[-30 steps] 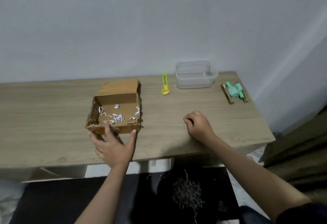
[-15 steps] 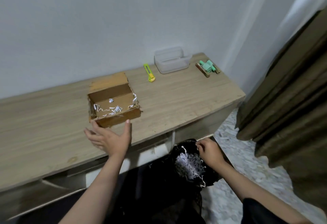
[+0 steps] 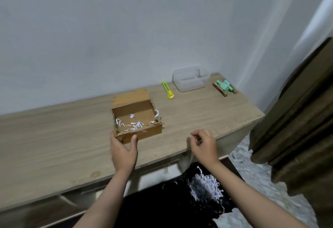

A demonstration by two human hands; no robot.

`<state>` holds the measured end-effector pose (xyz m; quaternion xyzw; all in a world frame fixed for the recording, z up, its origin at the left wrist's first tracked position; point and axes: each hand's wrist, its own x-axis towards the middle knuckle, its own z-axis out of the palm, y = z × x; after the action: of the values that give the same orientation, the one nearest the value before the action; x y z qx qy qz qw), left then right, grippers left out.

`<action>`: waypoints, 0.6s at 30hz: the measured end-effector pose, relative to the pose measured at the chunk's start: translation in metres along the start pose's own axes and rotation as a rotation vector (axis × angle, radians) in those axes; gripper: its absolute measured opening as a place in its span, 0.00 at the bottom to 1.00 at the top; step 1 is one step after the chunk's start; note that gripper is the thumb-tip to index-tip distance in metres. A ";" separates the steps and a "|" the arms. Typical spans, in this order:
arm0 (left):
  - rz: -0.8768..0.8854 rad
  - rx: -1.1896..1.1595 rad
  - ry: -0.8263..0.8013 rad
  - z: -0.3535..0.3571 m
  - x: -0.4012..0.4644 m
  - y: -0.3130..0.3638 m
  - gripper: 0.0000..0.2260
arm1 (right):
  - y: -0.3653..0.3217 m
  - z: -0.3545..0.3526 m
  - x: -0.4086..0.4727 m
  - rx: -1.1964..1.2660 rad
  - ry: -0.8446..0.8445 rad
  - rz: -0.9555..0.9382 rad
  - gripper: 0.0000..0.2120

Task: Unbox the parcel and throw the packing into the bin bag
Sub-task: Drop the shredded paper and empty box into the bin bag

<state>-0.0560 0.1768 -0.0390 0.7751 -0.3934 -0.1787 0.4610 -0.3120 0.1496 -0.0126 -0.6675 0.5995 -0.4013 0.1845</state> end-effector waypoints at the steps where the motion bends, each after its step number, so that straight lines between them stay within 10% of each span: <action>1: 0.000 -0.006 0.010 0.000 0.000 -0.001 0.36 | -0.013 0.007 0.009 0.039 -0.010 -0.027 0.04; 18: -0.036 -0.035 0.112 0.008 0.005 -0.004 0.28 | -0.084 0.133 0.171 0.470 -0.413 0.501 0.24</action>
<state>-0.0566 0.1691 -0.0461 0.7826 -0.3497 -0.1504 0.4925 -0.1634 -0.0260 0.0216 -0.5068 0.5860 -0.3274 0.5409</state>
